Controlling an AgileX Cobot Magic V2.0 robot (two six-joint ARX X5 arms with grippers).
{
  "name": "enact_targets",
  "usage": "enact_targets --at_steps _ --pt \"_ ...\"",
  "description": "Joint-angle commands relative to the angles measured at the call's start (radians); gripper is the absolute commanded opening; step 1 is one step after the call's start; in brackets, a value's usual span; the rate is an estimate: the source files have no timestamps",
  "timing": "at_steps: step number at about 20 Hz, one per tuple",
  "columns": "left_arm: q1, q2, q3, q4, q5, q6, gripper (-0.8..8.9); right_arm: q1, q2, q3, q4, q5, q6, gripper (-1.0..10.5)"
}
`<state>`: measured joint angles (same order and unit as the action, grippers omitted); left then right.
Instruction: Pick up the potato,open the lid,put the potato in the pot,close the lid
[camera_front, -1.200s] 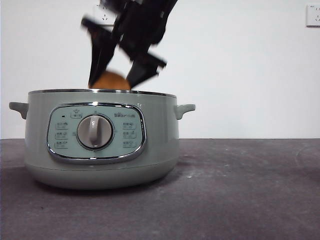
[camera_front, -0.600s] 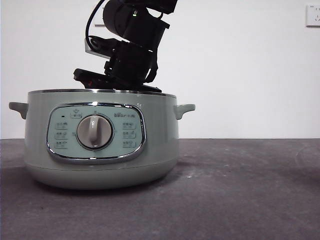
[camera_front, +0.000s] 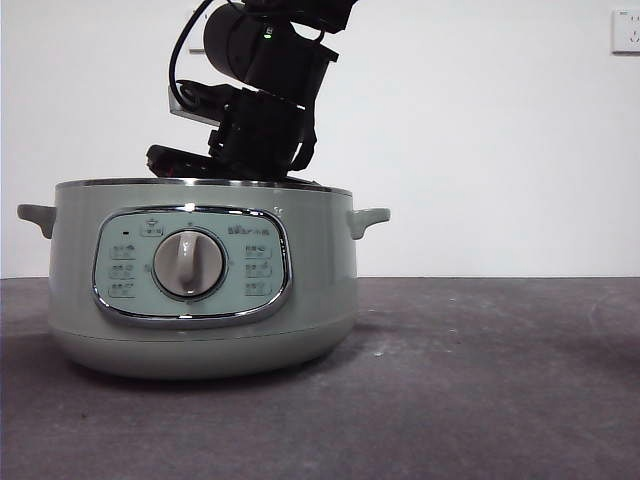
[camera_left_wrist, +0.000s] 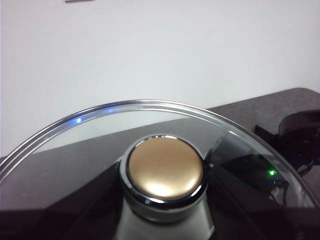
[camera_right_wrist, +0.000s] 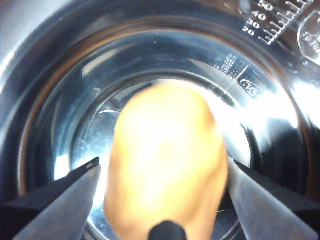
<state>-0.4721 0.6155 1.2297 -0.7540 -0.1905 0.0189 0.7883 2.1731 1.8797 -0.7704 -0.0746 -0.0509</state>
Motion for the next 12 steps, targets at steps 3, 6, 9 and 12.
enact_targets --at_steps 3,6,9,12 --pt "0.000 0.004 0.016 0.050 0.002 0.011 -0.08 0.005 -0.066 -0.005 -0.030 0.003 0.008 4.1" --pt "0.000 0.052 0.016 0.058 0.002 0.011 -0.08 -0.001 -0.209 -0.005 -0.123 0.007 0.008 4.1" --pt "0.000 0.138 0.016 0.107 0.014 0.011 -0.08 -0.018 -0.407 -0.005 -0.237 0.068 0.008 4.1" --pt "0.000 0.249 0.016 0.166 0.074 0.007 -0.08 -0.049 -0.599 -0.005 -0.321 0.085 0.008 4.1"
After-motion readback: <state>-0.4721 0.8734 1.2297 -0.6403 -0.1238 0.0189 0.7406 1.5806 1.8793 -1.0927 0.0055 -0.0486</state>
